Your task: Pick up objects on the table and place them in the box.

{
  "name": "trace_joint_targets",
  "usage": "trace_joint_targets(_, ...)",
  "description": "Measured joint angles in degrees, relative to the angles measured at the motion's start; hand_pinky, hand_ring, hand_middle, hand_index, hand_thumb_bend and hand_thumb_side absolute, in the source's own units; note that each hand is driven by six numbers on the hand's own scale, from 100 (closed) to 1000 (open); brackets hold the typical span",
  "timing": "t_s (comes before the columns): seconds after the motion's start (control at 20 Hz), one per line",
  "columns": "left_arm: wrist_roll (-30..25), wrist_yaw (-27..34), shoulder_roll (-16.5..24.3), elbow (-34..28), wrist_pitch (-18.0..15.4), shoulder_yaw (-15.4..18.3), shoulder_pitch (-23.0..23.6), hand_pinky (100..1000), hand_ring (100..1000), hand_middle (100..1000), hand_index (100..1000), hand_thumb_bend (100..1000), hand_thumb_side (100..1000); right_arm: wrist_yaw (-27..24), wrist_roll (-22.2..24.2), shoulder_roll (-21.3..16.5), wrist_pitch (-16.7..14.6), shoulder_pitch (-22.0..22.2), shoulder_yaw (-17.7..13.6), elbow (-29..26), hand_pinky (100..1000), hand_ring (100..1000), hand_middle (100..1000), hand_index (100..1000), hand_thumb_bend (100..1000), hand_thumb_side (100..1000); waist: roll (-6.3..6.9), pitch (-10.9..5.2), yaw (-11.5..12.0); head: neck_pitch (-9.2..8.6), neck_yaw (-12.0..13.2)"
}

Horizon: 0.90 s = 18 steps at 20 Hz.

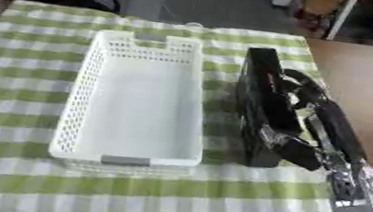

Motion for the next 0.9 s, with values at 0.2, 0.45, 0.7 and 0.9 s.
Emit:
trace_joint_targets(0.2, 0.00, 0.00, 0.00, 0.00, 0.00, 0.00, 0.00, 659, 662, 798, 732, 509, 813, 0.19, 0.04, 0.00, -0.04, 0.00, 0.01, 0.06, 637, 823, 950, 895, 379, 683, 0.00, 0.00, 0.00, 0.00, 0.00)
trace_joint_targets(0.45, 0.00, 0.00, 0.00, 0.00, 0.00, 0.00, 0.00, 659, 662, 797, 731, 510, 813, 0.28, 0.13, 0.01, -0.13, 0.01, 0.01, 0.35, 637, 825, 950, 896, 370, 685, 0.00, 0.00, 0.00, 0.00, 0.00)
trace_joint_targets(0.7, 0.00, 0.00, 0.00, 0.00, 0.00, -0.01, 0.00, 659, 662, 797, 732, 510, 813, 0.69, 0.25, 0.01, -0.25, 0.02, 0.01, 0.74, 638, 826, 950, 896, 370, 684, 0.00, 0.00, 0.00, 0.00, 0.00)
trace_joint_targets(0.9, 0.00, 0.00, 0.00, 0.00, 0.00, -0.01, 0.00, 659, 662, 797, 732, 511, 813, 0.85, 0.30, 0.04, -0.29, 0.02, 0.02, 1.14, 638, 827, 950, 896, 370, 684, 0.00, 0.00, 0.00, 0.00, 0.00)
